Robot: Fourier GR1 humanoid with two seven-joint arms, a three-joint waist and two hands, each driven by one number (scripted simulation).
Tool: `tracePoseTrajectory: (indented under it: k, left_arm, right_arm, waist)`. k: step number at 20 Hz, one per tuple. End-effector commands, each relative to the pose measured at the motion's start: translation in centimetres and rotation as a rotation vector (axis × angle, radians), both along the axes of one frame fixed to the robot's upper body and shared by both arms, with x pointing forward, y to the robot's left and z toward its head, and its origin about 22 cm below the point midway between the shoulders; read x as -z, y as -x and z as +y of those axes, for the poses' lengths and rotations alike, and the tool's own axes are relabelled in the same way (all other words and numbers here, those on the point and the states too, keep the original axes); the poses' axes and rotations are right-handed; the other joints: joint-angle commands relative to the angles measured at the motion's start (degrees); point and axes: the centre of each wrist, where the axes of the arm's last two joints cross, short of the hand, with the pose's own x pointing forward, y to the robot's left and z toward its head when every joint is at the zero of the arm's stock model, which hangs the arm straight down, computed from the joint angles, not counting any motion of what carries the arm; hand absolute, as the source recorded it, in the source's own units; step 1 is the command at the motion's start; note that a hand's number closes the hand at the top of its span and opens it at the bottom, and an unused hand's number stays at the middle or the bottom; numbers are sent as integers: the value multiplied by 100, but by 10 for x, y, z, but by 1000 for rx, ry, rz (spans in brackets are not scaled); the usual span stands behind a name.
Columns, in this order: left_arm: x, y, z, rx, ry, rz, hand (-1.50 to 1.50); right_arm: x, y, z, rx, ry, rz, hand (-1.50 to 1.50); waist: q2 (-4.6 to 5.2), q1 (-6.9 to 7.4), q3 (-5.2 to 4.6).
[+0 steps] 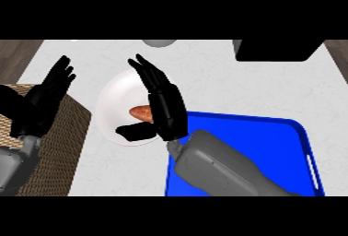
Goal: Pick the sweet potato from the tray and place it in the plate
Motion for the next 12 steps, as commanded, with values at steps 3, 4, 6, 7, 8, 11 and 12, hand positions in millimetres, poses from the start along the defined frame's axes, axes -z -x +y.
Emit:
tracePoseTrajectory:
  k: [3, 4, 6, 7, 8, 11, 12]
  left_arm:
    - [58, 23, -8, -29, 37, 141, 0]
    - [54, 16, -6, -33, 44, 108, 0]
    - [38, 7, -2, -36, 42, 132, 0]
    - [61, 24, -3, -46, 43, 140, 0]
    - [41, 9, 1, -49, 41, 123, 0]
    - [50, 16, -1, -58, 39, 134, 0]
    - [56, 23, 4, -61, 43, 147, 0]
  right_arm:
    - [-10, 5, -13, -74, -203, 219, -150]
    - [-11, 6, -13, -103, -226, 244, -150]
    - [-7, 1, -18, -132, -244, 252, -150]
    - [5, 5, -24, -132, -252, 258, -150]
    - [10, -2, -30, -146, -248, 232, -150]
    - [11, -6, -42, -154, -232, 206, -150]
    - [21, -6, -57, -144, -229, 191, -150]
  waist:
    - [90, -12, -212]
    - [114, -6, -215]
    - [94, -44, -210]
    - [82, -62, -214]
    - [90, -101, -211]
    - [57, -148, -215]
    - [56, -141, -215]
